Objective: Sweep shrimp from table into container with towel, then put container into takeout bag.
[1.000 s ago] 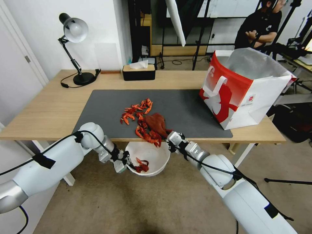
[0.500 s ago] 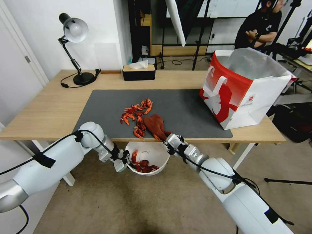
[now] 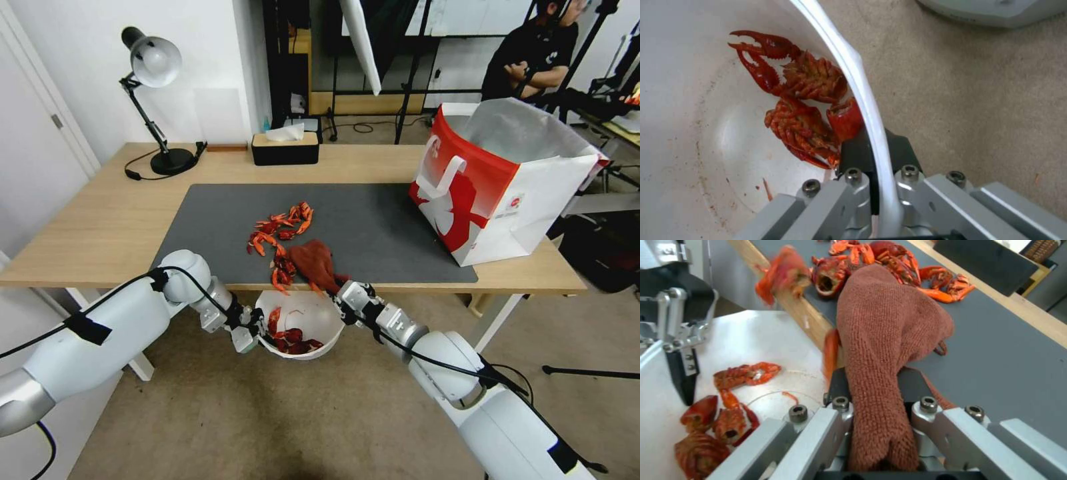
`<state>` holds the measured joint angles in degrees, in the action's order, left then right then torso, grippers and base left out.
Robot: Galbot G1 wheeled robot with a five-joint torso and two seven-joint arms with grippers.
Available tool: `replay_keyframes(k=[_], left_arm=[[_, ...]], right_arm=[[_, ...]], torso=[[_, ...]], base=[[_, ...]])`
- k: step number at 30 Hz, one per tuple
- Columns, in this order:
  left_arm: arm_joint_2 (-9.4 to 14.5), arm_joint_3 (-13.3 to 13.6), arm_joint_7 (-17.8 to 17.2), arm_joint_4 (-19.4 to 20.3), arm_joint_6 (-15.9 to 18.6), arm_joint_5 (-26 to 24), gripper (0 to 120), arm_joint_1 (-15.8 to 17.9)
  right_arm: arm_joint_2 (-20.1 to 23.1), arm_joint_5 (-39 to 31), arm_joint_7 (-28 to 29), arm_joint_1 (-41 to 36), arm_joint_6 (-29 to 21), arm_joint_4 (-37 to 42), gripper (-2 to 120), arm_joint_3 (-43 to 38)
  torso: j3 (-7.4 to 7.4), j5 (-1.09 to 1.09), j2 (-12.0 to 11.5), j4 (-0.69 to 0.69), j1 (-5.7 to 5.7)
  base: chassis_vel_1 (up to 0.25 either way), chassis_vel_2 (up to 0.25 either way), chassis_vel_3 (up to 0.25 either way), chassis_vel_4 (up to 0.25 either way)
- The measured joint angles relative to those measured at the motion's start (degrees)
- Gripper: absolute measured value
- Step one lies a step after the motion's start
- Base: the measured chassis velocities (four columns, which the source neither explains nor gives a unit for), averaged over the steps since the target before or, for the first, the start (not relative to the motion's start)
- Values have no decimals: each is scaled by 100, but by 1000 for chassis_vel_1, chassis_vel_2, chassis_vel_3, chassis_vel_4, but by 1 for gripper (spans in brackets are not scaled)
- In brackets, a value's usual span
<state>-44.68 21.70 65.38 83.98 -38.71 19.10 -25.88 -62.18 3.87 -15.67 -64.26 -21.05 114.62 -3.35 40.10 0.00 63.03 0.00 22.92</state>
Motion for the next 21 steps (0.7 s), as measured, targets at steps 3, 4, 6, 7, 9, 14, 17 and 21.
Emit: replay_keyframes(k=[3,4,6,7,9,14,17,21], left_arm=[[9,-4,-6,-1,-5,-4,0,0],[14,-8,-7,-1,-6,-5,0,0],[24,-19,-9,-1,-8,-11,0,-1],[31,-24,-10,0,-9,-13,0,-3],[38,-32,-11,0,-13,-13,0,-9],[67,-100,-12,2,-32,-14,0,-49],[78,-112,-12,3,-35,-13,0,-52],[97,-116,-13,22,-37,-17,0,-58]], right_arm=[[9,26,-10,-63,16,56,8,-4],[9,46,-17,-92,29,76,8,-8],[9,64,-20,-130,36,104,8,-12],[9,77,-20,-152,43,118,8,-13],[11,104,-20,-181,51,134,8,-16],[13,155,-29,-282,79,197,8,-24],[14,178,-32,-333,82,243,8,-24],[26,206,-57,-410,85,307,8,-24]], torso=[[0,0,0,0,0],[0,0,0,0,0],[0,0,0,0,0],[0,0,0,-1,0],[0,0,0,0,0],[0,0,0,0,0],[0,0,0,0,0],[0,0,0,0,0]], base=[[0,0,0,0],[0,0,0,0],[0,0,0,0],[0,0,0,0],[0,0,0,0],[0,0,0,0],[0,0,0,0],[0,0,0,0]])
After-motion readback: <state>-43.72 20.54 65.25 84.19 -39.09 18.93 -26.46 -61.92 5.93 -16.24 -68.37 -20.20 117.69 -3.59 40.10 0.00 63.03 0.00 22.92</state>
